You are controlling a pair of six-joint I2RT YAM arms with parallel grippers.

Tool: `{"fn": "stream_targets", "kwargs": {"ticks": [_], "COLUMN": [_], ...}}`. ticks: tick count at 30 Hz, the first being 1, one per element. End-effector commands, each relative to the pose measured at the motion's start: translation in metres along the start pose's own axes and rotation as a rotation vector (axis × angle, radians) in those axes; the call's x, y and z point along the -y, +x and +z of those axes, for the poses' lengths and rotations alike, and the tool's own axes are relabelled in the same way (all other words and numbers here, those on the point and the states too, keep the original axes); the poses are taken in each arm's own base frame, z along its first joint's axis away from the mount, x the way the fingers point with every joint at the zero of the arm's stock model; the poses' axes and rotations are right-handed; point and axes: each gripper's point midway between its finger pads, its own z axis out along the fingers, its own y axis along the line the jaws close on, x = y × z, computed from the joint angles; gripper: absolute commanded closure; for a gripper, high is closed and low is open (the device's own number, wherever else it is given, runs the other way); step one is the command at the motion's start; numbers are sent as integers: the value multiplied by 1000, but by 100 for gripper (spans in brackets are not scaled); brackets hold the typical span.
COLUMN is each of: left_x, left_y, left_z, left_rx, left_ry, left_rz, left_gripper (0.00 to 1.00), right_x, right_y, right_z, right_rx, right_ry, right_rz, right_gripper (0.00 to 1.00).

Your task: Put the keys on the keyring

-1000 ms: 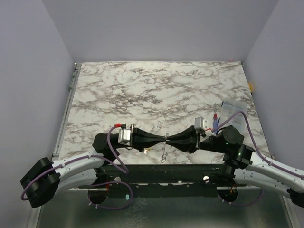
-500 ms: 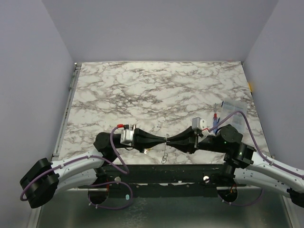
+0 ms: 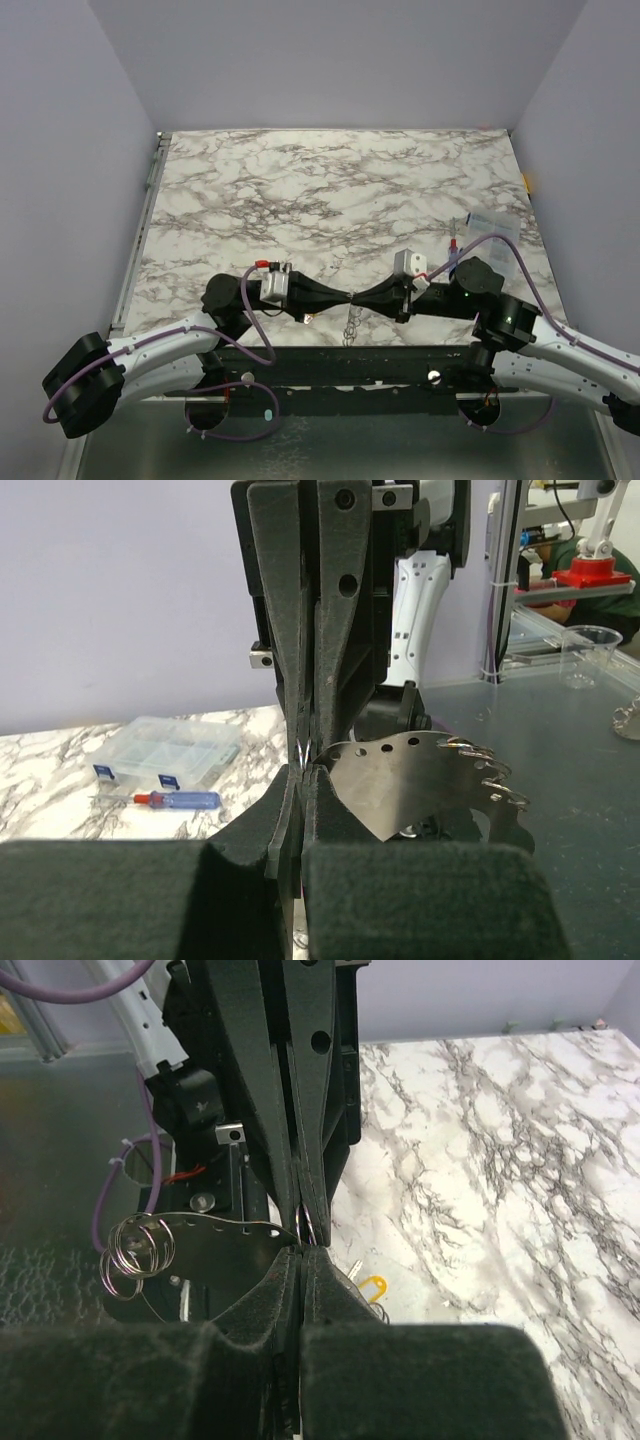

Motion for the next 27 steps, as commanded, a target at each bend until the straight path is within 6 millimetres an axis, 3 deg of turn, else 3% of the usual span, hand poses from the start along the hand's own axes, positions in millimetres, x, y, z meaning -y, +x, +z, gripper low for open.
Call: {"fn": "stream_targets", "kwargs": {"ticks": [1,4,8,16,22,27], "left_x": [5,0,-6,-14,-16,-19], "left_y": [12,14,17,26,32,33], "left_z": [6,4,1,-6,-10,-14], "left_rx": [-63,-75,-109,-181,-224,-257], "left_ry": [44,19,-18,-56,-66,-85], "left_rz": [-21,-1,37,87,104,135], "left_gripper": [100,100,87,74,76,63], "right_x": [4,5,11,20,20,22], "right_y": [-13,-8,-2,-1,4,8], "right_z": [7,6,4,3,5,7], "right_rx": [9,-12,-49,-71,-82,-103], "right_ry": [1,4,29,69,61,65], "right_rz": [-40,-52,-73,-123,-127,-127], "right_gripper": [99,99,99,99,99,99]}}
